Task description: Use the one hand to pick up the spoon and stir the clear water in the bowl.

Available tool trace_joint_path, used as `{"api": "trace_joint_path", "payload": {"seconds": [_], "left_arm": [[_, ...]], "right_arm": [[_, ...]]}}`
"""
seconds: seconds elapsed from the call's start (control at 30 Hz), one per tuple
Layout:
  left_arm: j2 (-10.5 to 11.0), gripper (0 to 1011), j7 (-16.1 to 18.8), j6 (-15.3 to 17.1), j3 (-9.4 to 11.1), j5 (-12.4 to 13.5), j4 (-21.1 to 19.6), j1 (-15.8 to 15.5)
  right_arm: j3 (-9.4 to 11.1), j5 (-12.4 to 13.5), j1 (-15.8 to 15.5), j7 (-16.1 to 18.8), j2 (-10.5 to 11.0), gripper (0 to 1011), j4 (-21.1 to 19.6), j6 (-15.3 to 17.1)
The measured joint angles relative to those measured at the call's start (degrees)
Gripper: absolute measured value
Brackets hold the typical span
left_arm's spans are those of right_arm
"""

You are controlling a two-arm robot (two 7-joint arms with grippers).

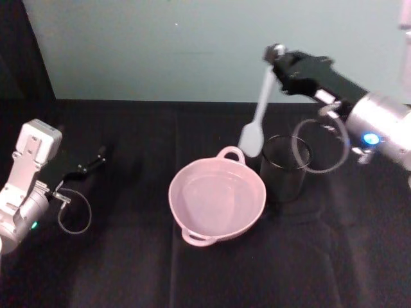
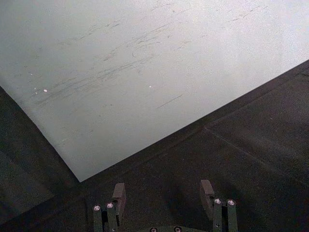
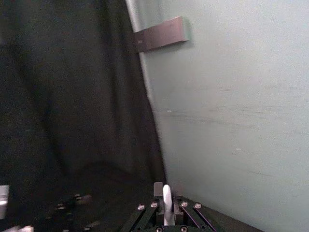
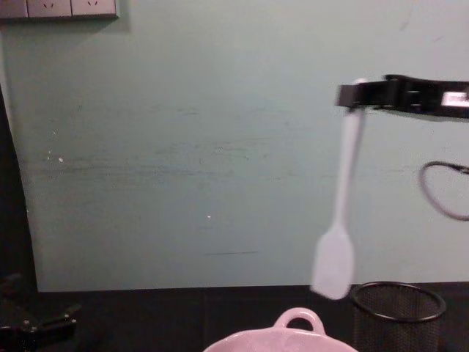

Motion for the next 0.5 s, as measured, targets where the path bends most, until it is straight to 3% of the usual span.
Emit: {"api": "trace_joint_path", "payload": {"seconds": [0.17,0.23,0.5], "left_arm": [[0.0,1011,0.0,0.0,0.0,0.0,0.0,0.0],[0.0,1011,0.0,0.0,0.0,0.0,0.0,0.0],[0.0,1011,0.0,0.0,0.0,0.0,0.0,0.0]], "right_arm": [[-3.4,-1.5,2.0,1.9,-2.6,108,1.4,0.2],[-5.7,-2.8,3.4,3.2,-4.0,108,2.9,0.2],[-9.5,-6.0,4.5,5.7,-6.5,108,6.8,-0.8]]}}
